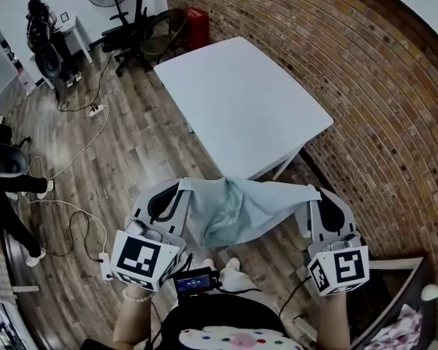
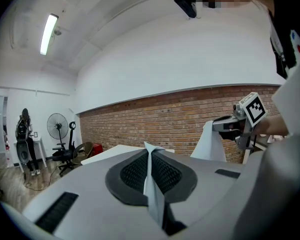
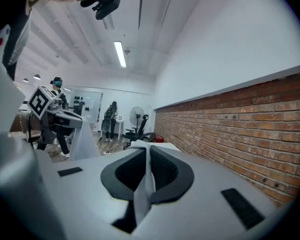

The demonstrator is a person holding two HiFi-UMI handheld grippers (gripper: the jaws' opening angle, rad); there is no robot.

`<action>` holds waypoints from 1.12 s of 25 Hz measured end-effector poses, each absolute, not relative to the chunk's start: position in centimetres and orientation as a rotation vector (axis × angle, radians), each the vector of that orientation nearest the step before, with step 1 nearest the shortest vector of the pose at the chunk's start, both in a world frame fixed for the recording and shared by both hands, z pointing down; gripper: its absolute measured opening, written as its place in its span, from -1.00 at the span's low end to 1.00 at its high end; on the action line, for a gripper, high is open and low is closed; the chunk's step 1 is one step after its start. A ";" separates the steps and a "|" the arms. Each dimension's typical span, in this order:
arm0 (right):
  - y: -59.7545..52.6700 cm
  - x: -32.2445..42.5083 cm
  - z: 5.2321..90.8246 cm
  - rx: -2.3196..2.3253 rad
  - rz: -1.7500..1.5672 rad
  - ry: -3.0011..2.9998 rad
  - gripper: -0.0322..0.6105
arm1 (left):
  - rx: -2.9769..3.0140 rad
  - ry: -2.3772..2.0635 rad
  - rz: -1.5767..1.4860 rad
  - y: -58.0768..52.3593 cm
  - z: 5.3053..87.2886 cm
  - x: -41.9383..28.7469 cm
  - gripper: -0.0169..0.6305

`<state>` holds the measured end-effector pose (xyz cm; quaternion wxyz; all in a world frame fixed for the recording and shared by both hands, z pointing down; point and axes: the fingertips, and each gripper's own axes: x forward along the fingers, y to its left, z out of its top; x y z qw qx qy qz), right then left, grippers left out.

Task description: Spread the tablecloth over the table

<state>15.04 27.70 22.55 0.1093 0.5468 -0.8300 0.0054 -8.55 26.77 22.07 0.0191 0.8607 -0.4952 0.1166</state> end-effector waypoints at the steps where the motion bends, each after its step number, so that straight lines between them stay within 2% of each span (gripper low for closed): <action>1: 27.4 15.7 22.8 1.627 0.021 -2.415 -0.79 | 2.682 -1.541 0.378 26.2 22.1 -8.9 -0.91; 28: 25.7 37.6 31.6 2.126 0.415 -1.871 -0.79 | 2.252 -2.020 0.583 17.9 27.1 -30.2 -0.91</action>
